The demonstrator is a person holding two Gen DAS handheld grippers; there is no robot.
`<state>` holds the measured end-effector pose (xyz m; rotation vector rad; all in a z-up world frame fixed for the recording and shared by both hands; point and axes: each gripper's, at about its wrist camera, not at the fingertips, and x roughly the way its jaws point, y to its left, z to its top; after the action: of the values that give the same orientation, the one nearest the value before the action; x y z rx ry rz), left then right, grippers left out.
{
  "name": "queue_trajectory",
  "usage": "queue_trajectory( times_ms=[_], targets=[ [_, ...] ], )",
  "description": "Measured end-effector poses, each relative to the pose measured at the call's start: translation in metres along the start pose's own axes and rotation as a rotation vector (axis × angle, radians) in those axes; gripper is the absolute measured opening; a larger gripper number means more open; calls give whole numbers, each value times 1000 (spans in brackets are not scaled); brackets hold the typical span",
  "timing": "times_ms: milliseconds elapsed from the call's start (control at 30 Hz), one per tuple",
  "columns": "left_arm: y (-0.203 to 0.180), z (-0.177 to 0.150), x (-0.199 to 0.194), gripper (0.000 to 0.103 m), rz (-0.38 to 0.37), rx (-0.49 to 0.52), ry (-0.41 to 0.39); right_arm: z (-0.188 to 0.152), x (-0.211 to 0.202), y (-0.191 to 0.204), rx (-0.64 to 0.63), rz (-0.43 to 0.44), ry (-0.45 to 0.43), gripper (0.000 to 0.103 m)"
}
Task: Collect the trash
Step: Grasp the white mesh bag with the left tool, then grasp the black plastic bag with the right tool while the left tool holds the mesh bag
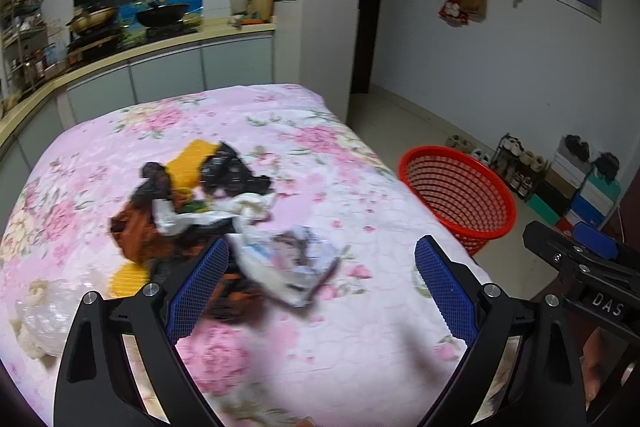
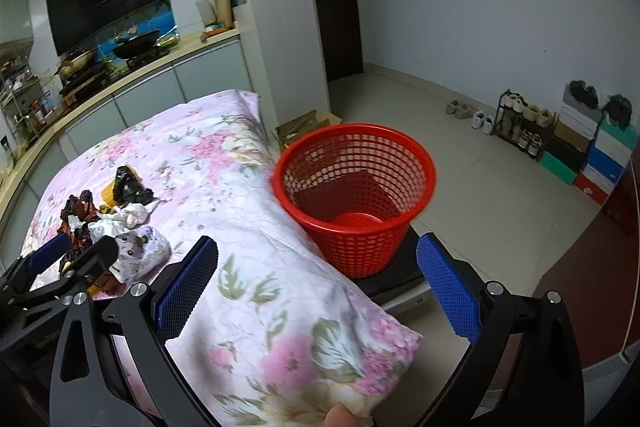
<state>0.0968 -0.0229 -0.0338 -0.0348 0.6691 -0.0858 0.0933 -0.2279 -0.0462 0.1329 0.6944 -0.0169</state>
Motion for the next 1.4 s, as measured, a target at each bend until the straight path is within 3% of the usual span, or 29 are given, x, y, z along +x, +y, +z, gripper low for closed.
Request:
queue_trajectory(
  times_ms=[167,367,600,700,800,933,1133,1200,1333,1400],
  targets=[
    [47,5,-25,91,45,-74,-24,3,7,21,-32,48,15,96],
    [117,4,-65,91,178,-143,-64,4,10,45,-65,106,28,96],
    [209,-18,-107,91,371,-231,-81,5,7,70,-108,150,33,96],
    [238,-37,-115,91,400,-258,-56,5,6,75,-113,154,34,96],
    [252,-53,-112,91,372,-256,-15,5,6,80,-114,160,41,96],
    [253,-65,-91,91,259,-263,52,4,6,89,-131,173,47,96],
    [252,-78,-58,88,238,-248,123,2,5,93,-145,174,49,96],
    [253,-80,-50,77,226,-250,137,1,8,94,-138,180,61,96],
    [261,-86,-42,45,206,-273,149,-2,13,94,-139,188,77,96],
    [263,-88,-44,39,195,-280,139,-3,15,95,-139,192,84,96]
  ],
)
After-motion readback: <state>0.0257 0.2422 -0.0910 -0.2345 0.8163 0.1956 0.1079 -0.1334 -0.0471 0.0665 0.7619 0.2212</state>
